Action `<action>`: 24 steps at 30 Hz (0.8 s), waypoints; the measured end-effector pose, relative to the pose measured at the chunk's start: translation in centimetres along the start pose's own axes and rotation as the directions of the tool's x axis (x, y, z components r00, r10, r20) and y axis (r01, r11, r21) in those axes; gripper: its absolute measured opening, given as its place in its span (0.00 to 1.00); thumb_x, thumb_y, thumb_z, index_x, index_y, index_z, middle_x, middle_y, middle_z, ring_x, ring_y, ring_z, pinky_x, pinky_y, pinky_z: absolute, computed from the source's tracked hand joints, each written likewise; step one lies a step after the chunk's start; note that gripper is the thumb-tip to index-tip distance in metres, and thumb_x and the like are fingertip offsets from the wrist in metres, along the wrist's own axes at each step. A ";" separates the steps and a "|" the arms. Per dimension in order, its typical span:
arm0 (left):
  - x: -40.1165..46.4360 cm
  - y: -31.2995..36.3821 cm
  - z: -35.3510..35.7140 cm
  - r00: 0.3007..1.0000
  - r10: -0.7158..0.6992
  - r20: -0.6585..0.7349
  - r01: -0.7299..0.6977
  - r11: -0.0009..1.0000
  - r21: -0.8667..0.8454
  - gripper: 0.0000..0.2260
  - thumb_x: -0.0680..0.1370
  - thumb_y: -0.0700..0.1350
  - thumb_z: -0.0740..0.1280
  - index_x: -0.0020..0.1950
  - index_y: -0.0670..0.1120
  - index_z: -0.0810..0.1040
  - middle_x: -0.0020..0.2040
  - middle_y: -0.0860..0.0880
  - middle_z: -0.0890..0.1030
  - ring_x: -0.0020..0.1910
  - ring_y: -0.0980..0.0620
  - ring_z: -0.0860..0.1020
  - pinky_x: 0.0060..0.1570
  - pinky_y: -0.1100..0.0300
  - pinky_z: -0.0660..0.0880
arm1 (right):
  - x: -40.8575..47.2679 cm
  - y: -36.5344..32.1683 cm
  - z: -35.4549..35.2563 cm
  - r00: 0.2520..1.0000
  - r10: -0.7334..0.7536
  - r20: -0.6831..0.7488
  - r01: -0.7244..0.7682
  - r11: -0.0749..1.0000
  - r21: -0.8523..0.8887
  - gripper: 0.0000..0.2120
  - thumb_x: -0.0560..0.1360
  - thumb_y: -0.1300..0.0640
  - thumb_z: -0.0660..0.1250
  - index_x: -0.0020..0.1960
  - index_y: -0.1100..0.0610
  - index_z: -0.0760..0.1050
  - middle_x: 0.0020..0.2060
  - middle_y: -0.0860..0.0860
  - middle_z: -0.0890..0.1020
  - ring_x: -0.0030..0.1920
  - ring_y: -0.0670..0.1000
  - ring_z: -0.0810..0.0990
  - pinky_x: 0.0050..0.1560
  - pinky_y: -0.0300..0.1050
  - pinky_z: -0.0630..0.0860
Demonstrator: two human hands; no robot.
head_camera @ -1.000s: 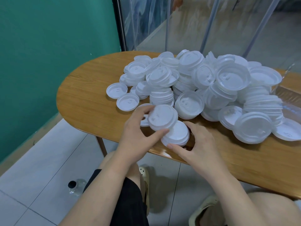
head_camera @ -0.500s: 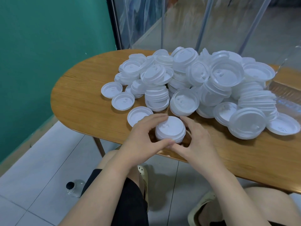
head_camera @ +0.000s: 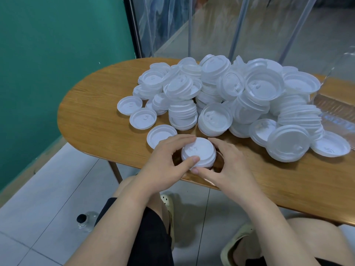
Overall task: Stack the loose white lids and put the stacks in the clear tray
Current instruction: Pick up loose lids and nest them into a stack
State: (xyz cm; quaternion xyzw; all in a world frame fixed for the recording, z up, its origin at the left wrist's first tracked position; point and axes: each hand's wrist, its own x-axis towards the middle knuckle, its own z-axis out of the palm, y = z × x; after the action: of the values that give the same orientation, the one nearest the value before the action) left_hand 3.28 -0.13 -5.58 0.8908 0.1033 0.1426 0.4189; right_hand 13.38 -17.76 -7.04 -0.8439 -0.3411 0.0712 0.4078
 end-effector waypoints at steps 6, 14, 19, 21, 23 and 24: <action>0.0 -0.2 -0.7 0.964 0.014 -0.265 -0.016 1.000 -0.007 0.17 0.80 0.54 0.68 0.68 0.54 0.79 0.65 0.62 0.79 0.69 0.61 0.73 0.70 0.57 0.69 | -0.1 -0.1 -0.3 1.000 -0.011 -0.001 0.011 1.000 -0.028 0.35 0.66 0.33 0.76 0.70 0.37 0.70 0.60 0.33 0.75 0.62 0.39 0.71 0.67 0.46 0.70; 0.4 -2.8 -0.9 0.938 -0.044 -0.345 0.165 0.929 0.330 0.02 0.76 0.47 0.75 0.47 0.54 0.83 0.58 0.58 0.78 0.64 0.57 0.71 0.65 0.61 0.55 | 0.0 -0.3 -0.3 1.000 0.007 0.005 -0.007 0.999 -0.032 0.37 0.65 0.36 0.78 0.71 0.39 0.71 0.58 0.32 0.73 0.62 0.38 0.70 0.67 0.45 0.68; 0.4 -2.3 -1.5 0.942 -0.040 -0.333 0.127 0.961 0.246 0.07 0.77 0.44 0.74 0.45 0.54 0.79 0.49 0.58 0.80 0.54 0.58 0.76 0.63 0.54 0.68 | -0.1 -0.5 -0.2 0.999 0.033 -0.012 -0.033 0.999 -0.036 0.40 0.65 0.33 0.77 0.72 0.41 0.70 0.57 0.32 0.72 0.62 0.40 0.71 0.68 0.46 0.69; 0.2 -1.7 -1.6 0.927 -0.085 -0.365 0.128 0.987 0.095 0.06 0.78 0.44 0.73 0.46 0.52 0.78 0.46 0.57 0.80 0.49 0.58 0.78 0.53 0.58 0.74 | -0.1 -0.6 -0.2 1.000 0.027 -0.012 -0.028 0.999 -0.019 0.36 0.64 0.32 0.76 0.69 0.38 0.71 0.56 0.29 0.72 0.60 0.37 0.71 0.66 0.45 0.70; 0.0 -1.1 -1.6 0.909 -0.167 -0.383 0.135 0.985 -0.109 0.06 0.79 0.46 0.73 0.48 0.52 0.77 0.44 0.56 0.81 0.45 0.58 0.79 0.45 0.64 0.74 | -0.2 -0.7 -0.2 1.000 0.018 -0.004 -0.018 1.000 -0.002 0.29 0.65 0.34 0.77 0.62 0.31 0.69 0.54 0.26 0.73 0.58 0.33 0.71 0.61 0.41 0.69; 0.0 -0.9 -1.6 0.903 -0.195 -0.382 0.128 0.973 -0.195 0.07 0.79 0.46 0.73 0.49 0.53 0.75 0.43 0.55 0.80 0.43 0.59 0.78 0.43 0.64 0.73 | -0.2 -0.8 -0.3 1.000 0.018 0.001 -0.018 1.000 0.005 0.27 0.66 0.35 0.77 0.59 0.29 0.68 0.53 0.26 0.72 0.58 0.30 0.70 0.59 0.39 0.67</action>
State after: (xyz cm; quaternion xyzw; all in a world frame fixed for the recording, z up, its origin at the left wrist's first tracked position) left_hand 2.66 1.52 -5.30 0.7935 0.2478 0.2938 0.4718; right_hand 12.93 -17.75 -6.31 -0.8461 -0.3333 0.0760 0.4091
